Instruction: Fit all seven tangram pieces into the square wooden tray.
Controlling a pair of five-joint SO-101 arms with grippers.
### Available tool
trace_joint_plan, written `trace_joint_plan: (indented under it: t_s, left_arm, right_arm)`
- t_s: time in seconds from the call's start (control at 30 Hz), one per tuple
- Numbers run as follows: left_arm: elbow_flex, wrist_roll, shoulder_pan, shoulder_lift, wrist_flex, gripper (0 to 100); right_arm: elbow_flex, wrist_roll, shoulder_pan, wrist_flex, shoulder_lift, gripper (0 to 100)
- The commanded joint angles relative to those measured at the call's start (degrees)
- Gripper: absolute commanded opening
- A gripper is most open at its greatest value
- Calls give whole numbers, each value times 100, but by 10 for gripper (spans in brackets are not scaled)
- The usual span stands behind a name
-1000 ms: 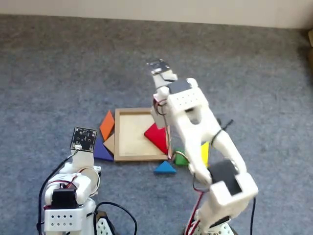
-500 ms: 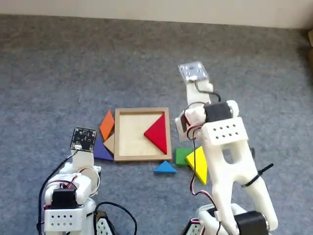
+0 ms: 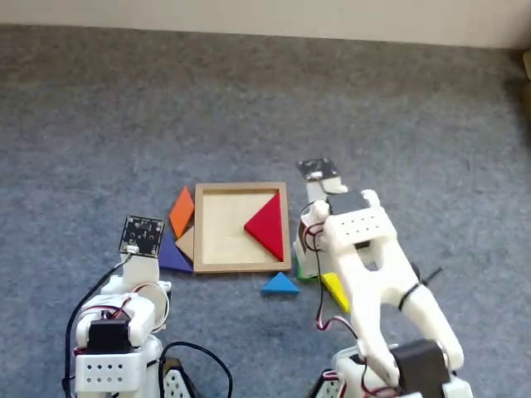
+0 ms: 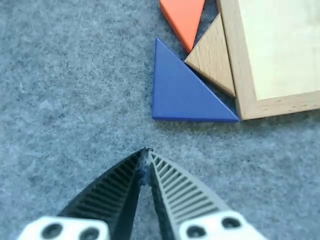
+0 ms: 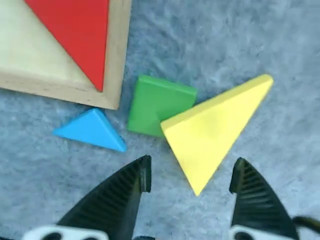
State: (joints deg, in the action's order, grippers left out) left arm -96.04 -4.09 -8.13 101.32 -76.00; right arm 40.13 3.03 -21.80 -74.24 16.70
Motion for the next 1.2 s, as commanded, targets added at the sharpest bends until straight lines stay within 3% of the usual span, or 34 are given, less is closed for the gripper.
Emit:
trace_joint_plan:
  t_s: [0.0,0.43,0.83,1.17]
  left_arm:
    - [-110,26,101,295,-35,5]
    - [-110,26,101,295,-35,5]
    - [-110,26,101,295,-35,5]
    - [-110,26,101,295,-35,5]
  right_arm:
    - [13,185,-40,488,-330,252]
    - [22,220,-13,1033,-936,249]
    - [418,220,444,1446,-954,248]
    - [576,607,479,1604,-901,104]
